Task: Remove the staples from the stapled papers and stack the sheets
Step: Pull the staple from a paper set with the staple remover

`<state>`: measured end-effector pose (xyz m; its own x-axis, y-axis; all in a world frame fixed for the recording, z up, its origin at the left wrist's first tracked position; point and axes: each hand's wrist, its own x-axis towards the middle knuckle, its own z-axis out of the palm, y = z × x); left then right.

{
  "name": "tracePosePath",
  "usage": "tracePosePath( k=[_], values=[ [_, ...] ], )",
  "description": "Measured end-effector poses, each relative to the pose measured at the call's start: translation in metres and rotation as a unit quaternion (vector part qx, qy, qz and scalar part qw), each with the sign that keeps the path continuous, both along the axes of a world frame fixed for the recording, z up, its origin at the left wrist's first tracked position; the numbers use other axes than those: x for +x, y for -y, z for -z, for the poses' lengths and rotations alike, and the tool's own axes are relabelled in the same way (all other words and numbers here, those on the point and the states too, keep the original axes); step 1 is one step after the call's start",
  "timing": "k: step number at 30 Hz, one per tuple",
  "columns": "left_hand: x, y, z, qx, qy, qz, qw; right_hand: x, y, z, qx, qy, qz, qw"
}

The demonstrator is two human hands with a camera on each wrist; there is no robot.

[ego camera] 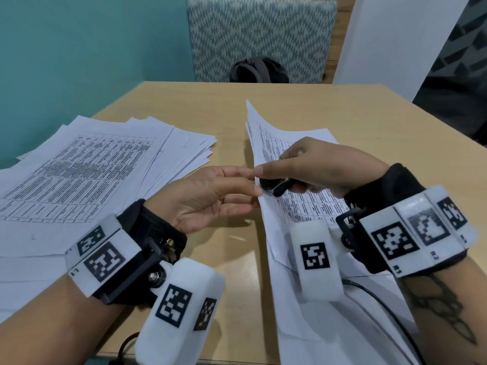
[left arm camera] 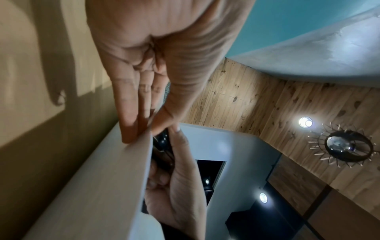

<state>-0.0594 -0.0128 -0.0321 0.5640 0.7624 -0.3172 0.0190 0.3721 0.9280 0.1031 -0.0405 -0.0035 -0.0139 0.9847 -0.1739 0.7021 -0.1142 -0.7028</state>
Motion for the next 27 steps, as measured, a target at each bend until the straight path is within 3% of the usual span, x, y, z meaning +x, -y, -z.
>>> tracePosePath(
  k=[6,16,22,27],
  values=[
    [-0.002,0.001,0.0,0.038,-0.028,0.011,0.999,-0.001,-0.001,0.004,-0.02,0.014,0.002,1.0],
    [0.0,-0.001,0.002,0.009,-0.026,-0.036,0.999,-0.005,-0.004,0.008,-0.013,-0.048,0.03,0.998],
    [0.001,0.002,0.003,0.049,-0.029,-0.008,0.998,-0.003,-0.004,0.003,-0.01,-0.027,0.019,0.999],
    [0.004,0.002,0.004,0.059,-0.028,-0.006,0.998,0.0,-0.002,-0.004,-0.038,-0.07,0.022,0.997]
  ],
)
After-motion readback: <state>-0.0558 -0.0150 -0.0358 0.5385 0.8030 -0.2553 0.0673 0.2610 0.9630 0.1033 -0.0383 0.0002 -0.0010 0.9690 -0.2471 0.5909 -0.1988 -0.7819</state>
